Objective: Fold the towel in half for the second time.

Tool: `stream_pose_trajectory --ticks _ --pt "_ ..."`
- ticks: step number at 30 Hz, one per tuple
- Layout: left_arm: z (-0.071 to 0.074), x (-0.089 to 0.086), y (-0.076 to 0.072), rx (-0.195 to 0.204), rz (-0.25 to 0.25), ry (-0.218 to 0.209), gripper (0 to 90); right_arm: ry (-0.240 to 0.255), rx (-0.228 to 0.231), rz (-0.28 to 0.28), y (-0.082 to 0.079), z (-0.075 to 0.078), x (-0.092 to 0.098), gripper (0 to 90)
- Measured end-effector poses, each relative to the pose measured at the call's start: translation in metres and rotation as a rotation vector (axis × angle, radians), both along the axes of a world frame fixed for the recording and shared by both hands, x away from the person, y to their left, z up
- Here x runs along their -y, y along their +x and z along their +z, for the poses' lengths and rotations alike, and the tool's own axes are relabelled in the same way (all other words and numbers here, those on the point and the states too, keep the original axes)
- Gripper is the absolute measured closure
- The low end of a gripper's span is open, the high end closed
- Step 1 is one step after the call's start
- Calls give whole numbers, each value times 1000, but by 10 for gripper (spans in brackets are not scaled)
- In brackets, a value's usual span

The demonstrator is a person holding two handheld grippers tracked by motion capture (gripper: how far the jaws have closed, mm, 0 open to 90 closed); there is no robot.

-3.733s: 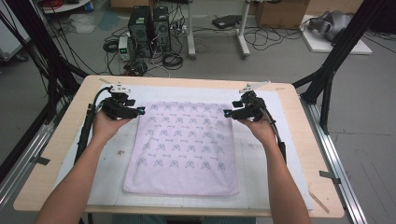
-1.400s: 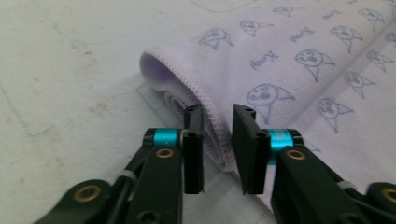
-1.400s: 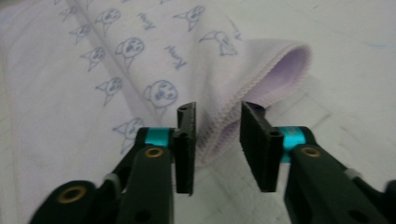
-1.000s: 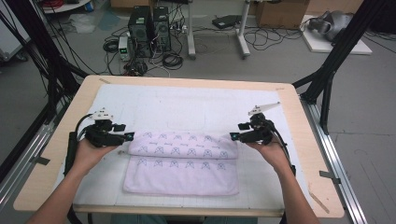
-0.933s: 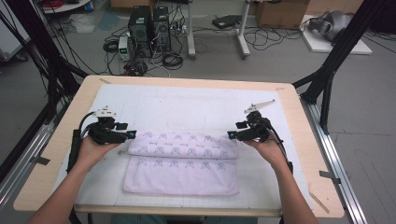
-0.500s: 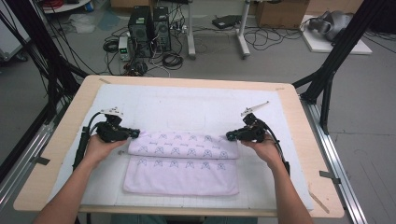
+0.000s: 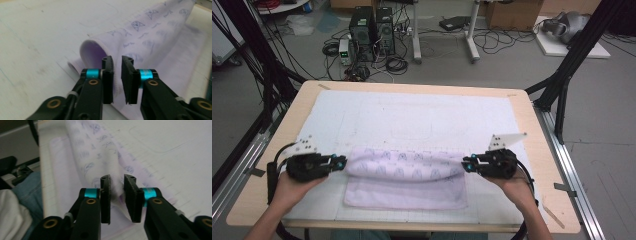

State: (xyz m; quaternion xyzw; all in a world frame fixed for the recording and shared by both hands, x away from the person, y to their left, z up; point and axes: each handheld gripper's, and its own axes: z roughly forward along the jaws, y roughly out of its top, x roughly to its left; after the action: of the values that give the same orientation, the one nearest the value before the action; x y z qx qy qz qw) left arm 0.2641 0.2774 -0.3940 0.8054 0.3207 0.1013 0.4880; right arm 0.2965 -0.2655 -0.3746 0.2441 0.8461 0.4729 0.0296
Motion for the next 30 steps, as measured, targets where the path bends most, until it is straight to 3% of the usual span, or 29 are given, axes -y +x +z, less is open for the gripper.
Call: stream_pose_trajectory --ticks 3,7,10,13,18,19,20,21,23,25,27,30 --pt "-8 -8 -13 -8 35 23 652 6 1 -21 -17 -3 7 648" --pt "-3 0 -11 12 34 26 609 -24 31 -21 -19 -3 0 615" --pt "3 16 -4 34 8 38 590 -38 29 -7 -13 -6 -12 579" --pt "5 30 9 34 6 74 526 -113 37 8 -4 -13 -25 522" --pt "-4 43 35 -40 18 111 426 -129 -32 11 18 -26 -35 428" --pt "-6 45 39 -49 7 117 436 -134 -47 16 22 -29 -36 432" --pt "-8 46 41 -61 -18 119 519 -145 -54 24 24 -32 -38 449" --pt "-10 47 42 -68 -42 124 670 -153 -63 29 26 -34 -39 499" --pt "-12 45 42 -70 -72 132 846 -172 -102 65 28 -37 -39 710" --pt "-9 40 37 -58 -78 117 855 -173 -82 88 24 -35 -38 838" --pt "-3 33 29 -36 -69 86 856 -142 -21 82 16 -27 -35 851" --pt "3 18 9 -21 -81 65 853 -108 0 98 1 -17 -30 844"
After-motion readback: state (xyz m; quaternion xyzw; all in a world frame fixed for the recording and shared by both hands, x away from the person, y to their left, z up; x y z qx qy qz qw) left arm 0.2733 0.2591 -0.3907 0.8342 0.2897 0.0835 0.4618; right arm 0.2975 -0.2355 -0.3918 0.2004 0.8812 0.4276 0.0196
